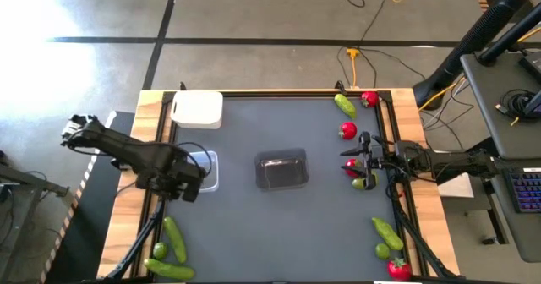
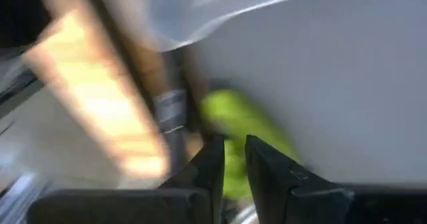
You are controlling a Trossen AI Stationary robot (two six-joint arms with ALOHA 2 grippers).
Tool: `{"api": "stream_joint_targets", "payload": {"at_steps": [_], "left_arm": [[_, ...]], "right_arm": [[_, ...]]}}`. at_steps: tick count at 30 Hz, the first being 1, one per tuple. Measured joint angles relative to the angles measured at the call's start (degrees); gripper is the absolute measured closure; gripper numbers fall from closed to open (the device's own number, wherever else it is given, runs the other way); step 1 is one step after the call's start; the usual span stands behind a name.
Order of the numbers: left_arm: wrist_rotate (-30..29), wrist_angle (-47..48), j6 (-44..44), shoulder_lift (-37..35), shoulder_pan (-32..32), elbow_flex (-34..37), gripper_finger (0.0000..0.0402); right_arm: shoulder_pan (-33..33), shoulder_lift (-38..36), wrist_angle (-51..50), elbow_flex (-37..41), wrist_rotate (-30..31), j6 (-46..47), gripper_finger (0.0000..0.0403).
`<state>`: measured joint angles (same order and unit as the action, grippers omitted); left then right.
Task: Sort produce into baskets
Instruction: Put the green cucumber into the black bin
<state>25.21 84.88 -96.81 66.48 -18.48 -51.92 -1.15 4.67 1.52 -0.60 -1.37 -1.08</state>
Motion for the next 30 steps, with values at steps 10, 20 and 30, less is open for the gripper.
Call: {"api": "stream_joint_targets", "payload": {"at_steps": [10,20,30], "left_arm": [[-0.6,-4.2,8.4,8.5,-5.0,0.0,0.0340],[-0.3,-12.5,-2.4,14.8,-12.2,-2.1,0.0254],[-3.2,-12.6,-14.7,25.0,-22.2,-12.3,0.0132]], "right_arm": [[0.0,0.0,0.0,0.0,0.0,0.0,0.0207],[0.0,0.0,0.0,0.0,0.0,0.0,0.0207],[0.0,0.0,0.0,0.0,0.0,0.0,0.0207]]}}
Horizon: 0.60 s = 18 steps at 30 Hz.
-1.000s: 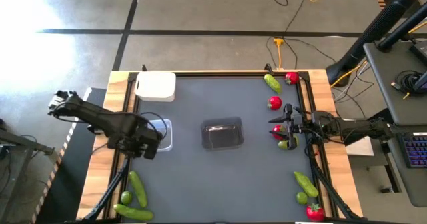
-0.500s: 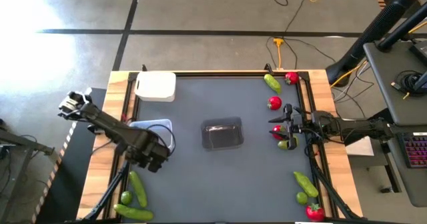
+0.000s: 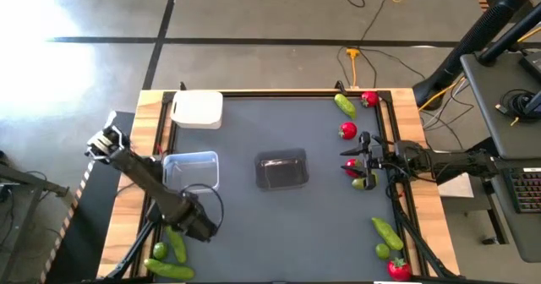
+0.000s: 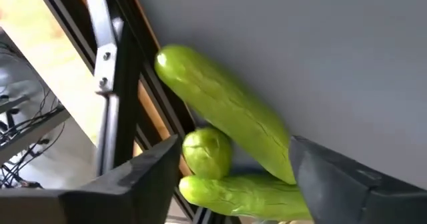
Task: Sort produce into baskets
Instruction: Put the green cucumber into the black bin
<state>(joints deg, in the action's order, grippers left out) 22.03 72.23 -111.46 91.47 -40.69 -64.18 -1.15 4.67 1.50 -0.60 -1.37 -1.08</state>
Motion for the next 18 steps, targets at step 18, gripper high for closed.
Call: {"api": "stream_joint_targets", "payload": {"at_steps": [18], "left_arm": [[4.5,-8.2,-13.5,13.9,-4.9,-3.8,0.0084]], "right_arm": [[0.0,0.0,0.0,0.0,0.0,0.0,0.0207]]}}
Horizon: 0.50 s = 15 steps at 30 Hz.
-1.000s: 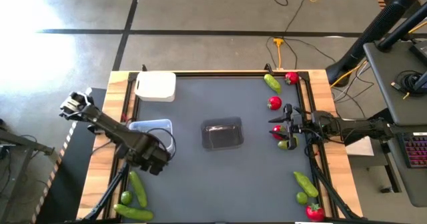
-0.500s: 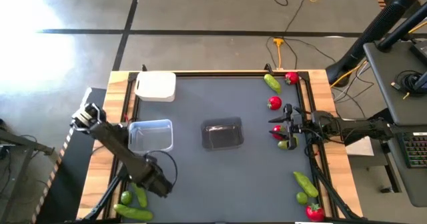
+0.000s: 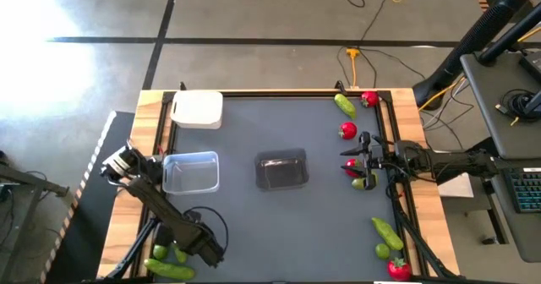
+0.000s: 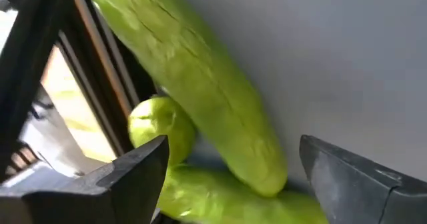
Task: Sort produce into baskets
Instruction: Put the green cucumber into the black bin
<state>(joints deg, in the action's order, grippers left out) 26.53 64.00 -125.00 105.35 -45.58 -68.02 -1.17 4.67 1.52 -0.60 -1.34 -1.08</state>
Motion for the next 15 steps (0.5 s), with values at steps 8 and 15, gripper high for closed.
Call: {"api": "stream_joint_targets", "payload": {"at_steps": [8,15], "left_arm": [[1.9,-7.3,-6.2,-0.9,-0.3,6.2,0.0083],[4.3,-9.9,-5.5,-1.3,-0.5,10.6,0.0096]], "right_arm": [[0.0,0.0,0.0,0.0,0.0,0.0,0.0207],[0.0,0.0,0.0,0.0,0.0,0.0,0.0207]]}}
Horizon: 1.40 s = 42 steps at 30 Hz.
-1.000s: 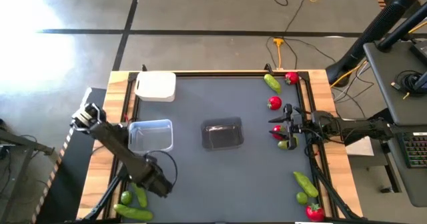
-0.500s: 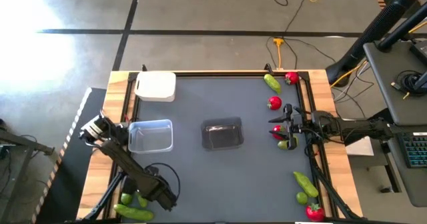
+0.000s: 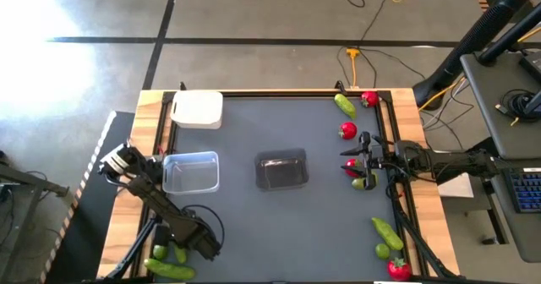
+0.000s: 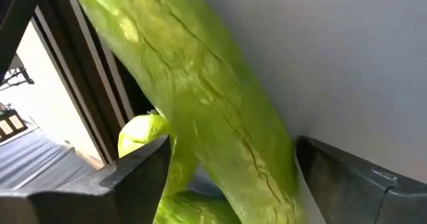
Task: Sort produce into baskets
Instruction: Put the green cucumber into the black bin
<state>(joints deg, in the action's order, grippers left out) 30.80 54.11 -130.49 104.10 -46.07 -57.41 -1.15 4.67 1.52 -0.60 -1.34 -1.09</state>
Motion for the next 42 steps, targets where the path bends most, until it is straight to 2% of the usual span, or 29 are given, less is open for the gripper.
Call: {"api": "stream_joint_targets", "payload": {"at_steps": [4,15,19,23,25,30,32,35,42], "left_arm": [[-1.4,-0.6,2.8,-0.1,0.0,0.8,0.0121],[-4.1,0.6,3.1,0.2,-0.1,0.0,0.0218],[-8.0,4.1,3.8,0.6,-0.1,-3.2,0.0227],[-13.9,10.5,5.1,0.6,0.1,-10.3,0.0226],[-20.6,15.6,8.2,0.6,0.2,-14.9,0.0226],[-52.6,30.5,19.3,0.4,1.2,-25.3,0.0229],[-61.6,36.0,23.0,0.4,2.6,-27.9,0.0229],[-69.7,34.8,35.3,-0.1,6.5,-28.7,0.0230],[-78.1,26.7,56.0,0.1,19.3,-28.3,0.0230]], "right_arm": [[0.0,0.0,0.0,0.0,0.0,0.0,0.0207],[0.0,0.0,0.0,0.0,0.0,0.0,0.0207],[0.0,0.0,0.0,0.0,0.0,0.0,0.0207],[0.0,0.0,0.0,0.0,0.0,0.0,0.0207],[0.0,0.0,0.0,0.0,0.0,0.0,0.0207],[0.0,0.0,0.0,0.0,0.0,0.0,0.0207],[0.0,0.0,0.0,0.0,0.0,0.0,0.0207],[0.0,0.0,0.0,0.0,0.0,0.0,0.0207],[0.0,0.0,0.0,0.0,0.0,0.0,0.0207]]}}
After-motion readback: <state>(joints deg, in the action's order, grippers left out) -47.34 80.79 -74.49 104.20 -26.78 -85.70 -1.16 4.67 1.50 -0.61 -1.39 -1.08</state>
